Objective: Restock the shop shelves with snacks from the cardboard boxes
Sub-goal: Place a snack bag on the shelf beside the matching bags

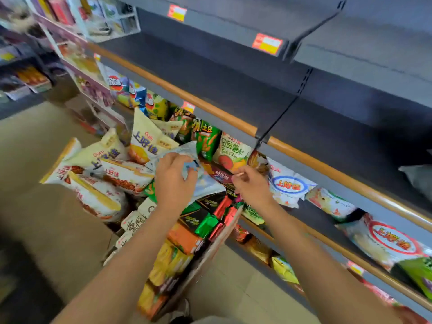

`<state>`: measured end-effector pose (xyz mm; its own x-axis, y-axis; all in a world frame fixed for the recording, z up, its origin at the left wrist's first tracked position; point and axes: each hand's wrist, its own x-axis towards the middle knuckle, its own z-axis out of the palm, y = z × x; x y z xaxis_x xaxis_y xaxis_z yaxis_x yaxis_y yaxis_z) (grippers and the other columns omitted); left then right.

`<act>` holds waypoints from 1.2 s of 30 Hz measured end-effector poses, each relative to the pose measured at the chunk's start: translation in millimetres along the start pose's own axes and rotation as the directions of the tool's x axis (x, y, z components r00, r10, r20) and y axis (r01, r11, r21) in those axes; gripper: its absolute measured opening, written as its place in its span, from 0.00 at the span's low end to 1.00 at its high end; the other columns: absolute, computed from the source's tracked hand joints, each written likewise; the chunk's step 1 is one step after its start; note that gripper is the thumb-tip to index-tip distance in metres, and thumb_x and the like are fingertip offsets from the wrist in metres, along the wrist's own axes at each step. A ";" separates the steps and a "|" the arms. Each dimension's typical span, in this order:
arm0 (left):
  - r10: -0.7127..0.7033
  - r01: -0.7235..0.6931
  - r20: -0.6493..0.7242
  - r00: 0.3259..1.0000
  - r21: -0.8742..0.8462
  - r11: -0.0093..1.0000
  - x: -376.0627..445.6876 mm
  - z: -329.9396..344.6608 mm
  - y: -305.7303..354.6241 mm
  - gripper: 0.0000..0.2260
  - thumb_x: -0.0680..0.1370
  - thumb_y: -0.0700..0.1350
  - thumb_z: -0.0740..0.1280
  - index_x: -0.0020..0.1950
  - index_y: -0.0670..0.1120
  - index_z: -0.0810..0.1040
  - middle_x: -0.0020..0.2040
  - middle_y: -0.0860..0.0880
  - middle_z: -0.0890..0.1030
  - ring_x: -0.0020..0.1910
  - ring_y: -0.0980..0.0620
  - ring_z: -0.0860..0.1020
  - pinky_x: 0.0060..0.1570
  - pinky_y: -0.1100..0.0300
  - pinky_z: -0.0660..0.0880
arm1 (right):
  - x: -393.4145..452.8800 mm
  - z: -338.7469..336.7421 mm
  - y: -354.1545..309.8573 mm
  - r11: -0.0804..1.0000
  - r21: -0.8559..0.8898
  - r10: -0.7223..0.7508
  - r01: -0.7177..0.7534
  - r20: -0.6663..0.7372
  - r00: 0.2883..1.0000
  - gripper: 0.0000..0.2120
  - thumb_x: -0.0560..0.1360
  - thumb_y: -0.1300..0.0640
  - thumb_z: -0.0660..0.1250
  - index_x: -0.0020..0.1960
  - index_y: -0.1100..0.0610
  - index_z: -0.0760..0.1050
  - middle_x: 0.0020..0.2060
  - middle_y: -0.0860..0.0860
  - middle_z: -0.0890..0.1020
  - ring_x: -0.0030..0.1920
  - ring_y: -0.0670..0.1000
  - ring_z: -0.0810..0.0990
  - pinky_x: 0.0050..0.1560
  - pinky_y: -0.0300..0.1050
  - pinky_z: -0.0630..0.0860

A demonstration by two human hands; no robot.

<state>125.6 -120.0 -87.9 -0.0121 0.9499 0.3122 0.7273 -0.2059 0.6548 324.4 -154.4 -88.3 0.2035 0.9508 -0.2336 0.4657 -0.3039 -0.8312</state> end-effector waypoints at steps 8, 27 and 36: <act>-0.452 0.633 0.579 0.678 -0.147 0.760 13.0 -33.9 -78.7 0.32 0.80 0.54 0.65 0.80 0.54 0.54 0.71 0.38 0.70 0.48 0.40 0.79 0.39 0.51 0.75 | 16.2 80.1 -29.6 0.973 -0.098 0.223 -0.207 0.182 0.958 0.36 0.75 0.34 0.66 0.76 0.51 0.63 0.72 0.50 0.70 0.62 0.55 0.78 0.60 0.53 0.76; 0.209 0.183 0.526 0.825 -0.597 0.781 8.7 -27.7 63.4 0.24 0.63 0.65 0.74 0.57 0.68 0.74 0.63 0.59 0.73 0.64 0.55 0.74 0.65 0.47 0.73 | -99.4 -83.1 -25.1 0.907 0.412 0.067 0.086 -0.343 0.937 0.17 0.71 0.41 0.74 0.57 0.45 0.78 0.50 0.42 0.85 0.53 0.41 0.83 0.55 0.43 0.77; 0.329 0.273 0.733 0.595 -0.570 0.775 -71.3 57.0 190.5 0.45 0.54 0.55 0.85 0.66 0.60 0.67 0.58 0.60 0.81 0.58 0.60 0.80 0.60 0.51 0.78 | -143.0 -169.4 57.0 0.742 0.670 0.367 0.012 -0.422 0.829 0.36 0.65 0.22 0.60 0.64 0.43 0.74 0.54 0.48 0.85 0.57 0.51 0.83 0.64 0.58 0.76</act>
<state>304.1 -213.5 -24.7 0.7356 0.6695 -0.1034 0.1698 -0.0344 0.9849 467.7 -317.9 -16.8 0.7035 0.6508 -0.2857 -0.2288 -0.1732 -0.9579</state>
